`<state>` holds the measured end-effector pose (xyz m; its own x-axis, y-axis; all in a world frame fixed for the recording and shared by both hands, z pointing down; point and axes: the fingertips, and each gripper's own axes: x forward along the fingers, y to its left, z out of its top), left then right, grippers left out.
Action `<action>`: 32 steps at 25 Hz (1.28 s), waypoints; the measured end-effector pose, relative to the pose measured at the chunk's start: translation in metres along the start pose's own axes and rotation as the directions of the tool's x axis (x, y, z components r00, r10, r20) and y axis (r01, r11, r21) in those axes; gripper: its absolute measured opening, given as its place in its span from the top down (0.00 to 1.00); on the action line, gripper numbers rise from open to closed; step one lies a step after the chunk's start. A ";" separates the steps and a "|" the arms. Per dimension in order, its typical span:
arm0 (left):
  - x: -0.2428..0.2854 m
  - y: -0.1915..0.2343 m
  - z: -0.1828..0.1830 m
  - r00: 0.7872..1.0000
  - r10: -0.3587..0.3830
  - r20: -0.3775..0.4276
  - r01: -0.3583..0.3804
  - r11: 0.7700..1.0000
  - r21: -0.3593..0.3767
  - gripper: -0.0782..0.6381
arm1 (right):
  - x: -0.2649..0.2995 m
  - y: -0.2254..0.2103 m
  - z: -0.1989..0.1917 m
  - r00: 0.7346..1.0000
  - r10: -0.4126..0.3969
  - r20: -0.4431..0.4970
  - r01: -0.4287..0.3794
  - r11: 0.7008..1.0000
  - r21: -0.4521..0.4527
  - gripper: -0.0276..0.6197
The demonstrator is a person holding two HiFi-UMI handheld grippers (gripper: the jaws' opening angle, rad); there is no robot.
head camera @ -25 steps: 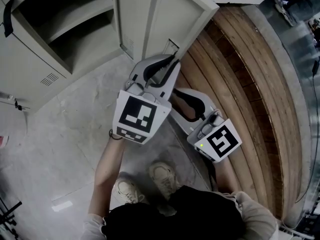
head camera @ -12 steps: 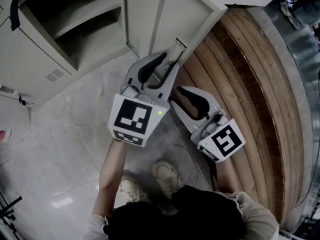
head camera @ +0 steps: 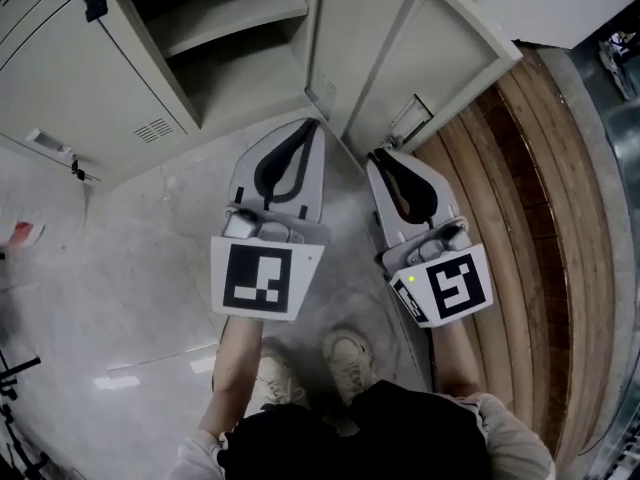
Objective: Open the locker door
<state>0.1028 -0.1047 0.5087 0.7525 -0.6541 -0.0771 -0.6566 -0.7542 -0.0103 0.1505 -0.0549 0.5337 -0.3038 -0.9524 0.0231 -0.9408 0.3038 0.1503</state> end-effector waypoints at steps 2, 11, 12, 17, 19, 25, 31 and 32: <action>-0.016 0.010 0.001 0.997 0.074 0.022 -0.074 0.997 -0.007 0.87 | 0.008 0.005 0.015 1.000 -0.014 0.025 0.015 1.000 -0.026 0.95; -0.074 0.074 0.026 0.937 0.349 0.019 -0.349 0.936 0.043 0.87 | 0.048 0.049 0.051 0.990 0.054 0.129 -0.054 0.999 -0.006 0.95; -0.080 0.079 0.027 0.929 0.369 0.015 -0.369 0.928 0.046 0.87 | 0.051 0.054 0.050 0.990 0.062 0.129 -0.062 0.998 -0.005 0.95; -0.110 0.103 0.016 0.890 0.456 -0.017 -0.454 0.889 0.061 0.87 | 0.065 0.074 0.042 0.989 0.081 0.122 -0.080 0.997 -0.013 0.95; -0.116 0.111 0.013 0.877 0.481 -0.011 -0.480 0.876 0.045 0.87 | 0.070 0.077 0.037 0.991 0.080 0.110 -0.080 0.997 -0.004 0.95; -0.114 0.121 0.006 0.868 0.496 0.015 -0.496 0.868 0.035 0.87 | 0.083 0.078 0.020 0.995 0.069 0.071 -0.072 0.996 0.044 0.95; -0.092 0.133 -0.021 0.872 0.489 -0.024 -0.489 0.872 0.011 0.87 | 0.106 0.075 -0.001 0.996 0.073 0.041 -0.075 0.996 0.043 0.95; -0.089 0.136 -0.027 0.872 0.489 -0.031 -0.489 0.872 0.006 0.87 | 0.111 0.075 -0.007 0.997 0.074 0.031 -0.076 0.996 0.045 0.95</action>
<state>-0.0521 -0.1508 0.5415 0.3367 -0.9407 -0.0418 -0.9409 -0.3378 0.0230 0.0476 -0.1376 0.5545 -0.3774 -0.9260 0.0038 -0.9209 0.3758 0.1032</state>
